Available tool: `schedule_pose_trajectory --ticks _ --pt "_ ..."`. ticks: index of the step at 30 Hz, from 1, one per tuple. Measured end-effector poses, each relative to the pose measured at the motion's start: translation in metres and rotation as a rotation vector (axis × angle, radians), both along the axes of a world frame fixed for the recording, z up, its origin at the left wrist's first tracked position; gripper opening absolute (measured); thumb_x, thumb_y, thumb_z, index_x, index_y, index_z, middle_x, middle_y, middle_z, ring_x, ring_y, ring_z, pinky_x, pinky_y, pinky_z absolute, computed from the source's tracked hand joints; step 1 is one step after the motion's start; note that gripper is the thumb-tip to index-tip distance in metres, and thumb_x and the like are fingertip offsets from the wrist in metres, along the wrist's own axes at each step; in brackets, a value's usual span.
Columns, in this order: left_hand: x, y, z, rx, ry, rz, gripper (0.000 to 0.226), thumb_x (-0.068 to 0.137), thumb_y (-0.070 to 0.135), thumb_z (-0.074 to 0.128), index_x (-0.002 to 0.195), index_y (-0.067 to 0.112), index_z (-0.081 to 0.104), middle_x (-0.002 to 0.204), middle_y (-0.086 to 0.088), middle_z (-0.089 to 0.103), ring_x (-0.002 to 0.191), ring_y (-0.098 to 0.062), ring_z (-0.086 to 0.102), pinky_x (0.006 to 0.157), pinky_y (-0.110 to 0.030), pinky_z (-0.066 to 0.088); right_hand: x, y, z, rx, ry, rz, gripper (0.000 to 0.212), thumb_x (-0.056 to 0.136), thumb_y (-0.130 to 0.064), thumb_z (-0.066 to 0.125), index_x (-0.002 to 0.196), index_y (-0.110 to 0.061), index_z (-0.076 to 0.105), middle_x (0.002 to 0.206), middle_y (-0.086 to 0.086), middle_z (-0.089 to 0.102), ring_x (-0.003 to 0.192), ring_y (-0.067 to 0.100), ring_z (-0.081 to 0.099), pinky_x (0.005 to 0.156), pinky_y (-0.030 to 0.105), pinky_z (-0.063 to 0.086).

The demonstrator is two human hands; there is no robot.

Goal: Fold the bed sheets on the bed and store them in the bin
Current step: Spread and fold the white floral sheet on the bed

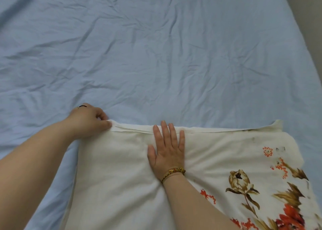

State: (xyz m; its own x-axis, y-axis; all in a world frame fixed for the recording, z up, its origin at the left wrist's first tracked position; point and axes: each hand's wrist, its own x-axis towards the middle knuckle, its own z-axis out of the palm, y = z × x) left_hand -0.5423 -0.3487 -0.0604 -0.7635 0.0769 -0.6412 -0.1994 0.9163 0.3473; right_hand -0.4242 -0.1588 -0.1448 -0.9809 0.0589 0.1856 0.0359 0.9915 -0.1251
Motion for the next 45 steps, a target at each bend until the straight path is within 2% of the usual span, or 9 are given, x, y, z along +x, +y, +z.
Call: schedule_pose_trajectory --ticks 7,11,15,19,24,27,31,35,45 --pt "0.025 -0.001 0.008 0.431 -0.119 0.507 0.014 0.083 0.021 0.067 0.093 0.014 0.063 0.09 -0.001 0.064 0.075 -0.01 0.056 0.062 -0.019 0.041 0.0 0.001 -0.004 -0.022 0.034 0.009 0.054 0.077 -0.039 0.036 0.127 -0.018 0.039 0.136 0.004 0.034 0.125 0.023 0.034 0.111 0.041 0.004" --pt "0.053 -0.026 0.011 0.805 -0.284 0.656 0.088 0.021 0.056 0.088 0.096 0.014 0.069 0.094 -0.003 0.074 0.08 -0.012 0.071 0.067 -0.023 0.053 0.0 0.001 -0.002 -0.022 0.03 0.014 0.054 0.077 -0.038 0.037 0.126 -0.018 0.04 0.136 0.005 0.039 0.125 0.024 0.034 0.111 0.041 0.004" --pt "0.072 -0.028 0.009 0.744 -0.227 0.62 0.088 0.021 0.062 0.084 0.094 0.017 0.069 0.095 -0.004 0.074 0.085 -0.017 0.07 0.076 -0.03 0.046 -0.002 0.001 0.003 -0.004 -0.013 -0.002 0.053 0.076 -0.038 0.036 0.125 -0.018 0.041 0.128 0.009 0.058 0.123 0.024 0.036 0.111 0.039 0.004" --pt "0.074 -0.006 0.027 0.583 0.004 0.586 0.006 0.084 0.021 0.066 0.087 0.025 0.061 0.084 0.004 0.069 0.087 -0.014 0.064 0.065 -0.024 0.044 -0.001 0.0 0.01 -0.03 -0.106 0.002 0.052 0.077 -0.039 0.034 0.125 -0.019 0.04 0.127 0.007 0.06 0.122 0.022 0.035 0.11 0.037 0.003" --pt "0.083 0.036 0.07 0.556 0.139 0.314 0.013 0.079 0.019 0.072 0.077 0.019 0.059 0.056 0.016 0.061 0.049 0.003 0.054 0.045 -0.01 0.04 -0.001 0.007 0.035 -0.186 -0.327 0.028 0.059 0.078 -0.04 0.026 0.128 -0.02 0.05 0.131 0.005 0.057 0.123 0.023 0.052 0.112 0.033 -0.004" --pt "0.088 0.079 0.088 0.605 0.082 0.229 0.021 0.067 0.029 0.069 0.073 0.017 0.053 0.05 0.013 0.055 0.042 0.0 0.049 0.037 -0.013 0.037 0.005 0.022 0.051 -0.307 -0.458 0.145 0.066 0.086 -0.042 0.007 0.148 -0.022 0.016 0.157 0.0 0.011 0.145 0.017 0.007 0.109 0.026 -0.021" --pt "0.092 0.146 0.088 0.591 -0.036 0.169 0.019 0.081 0.016 0.067 0.077 0.016 0.048 0.062 0.0 0.055 0.041 -0.006 0.052 0.036 -0.016 0.039 0.032 0.05 0.089 -0.909 -0.626 -0.102 0.033 0.095 -0.016 0.045 0.128 -0.011 0.047 0.129 0.01 0.053 0.122 0.022 0.049 0.103 0.03 0.038" --pt "0.091 0.203 0.064 0.565 -0.044 0.372 0.016 0.082 0.02 0.062 0.082 0.013 0.048 0.073 -0.008 0.054 0.06 -0.021 0.055 0.051 -0.024 0.05 0.082 0.089 0.128 -1.505 -0.648 -0.417 0.025 0.1 -0.024 0.034 0.095 -0.026 0.059 0.095 -0.007 0.063 0.086 -0.002 0.061 0.074 0.009 0.048" --pt "0.117 0.265 0.02 0.381 0.071 0.3 0.046 0.093 0.039 0.047 0.126 0.007 0.043 0.105 -0.003 0.052 0.094 -0.023 0.059 0.075 -0.02 0.043 0.138 0.145 0.115 -1.224 -0.719 -0.439 0.057 0.088 -0.015 0.057 0.138 -0.023 0.03 0.125 -0.012 0.047 0.115 0.01 0.047 0.093 0.017 0.038"
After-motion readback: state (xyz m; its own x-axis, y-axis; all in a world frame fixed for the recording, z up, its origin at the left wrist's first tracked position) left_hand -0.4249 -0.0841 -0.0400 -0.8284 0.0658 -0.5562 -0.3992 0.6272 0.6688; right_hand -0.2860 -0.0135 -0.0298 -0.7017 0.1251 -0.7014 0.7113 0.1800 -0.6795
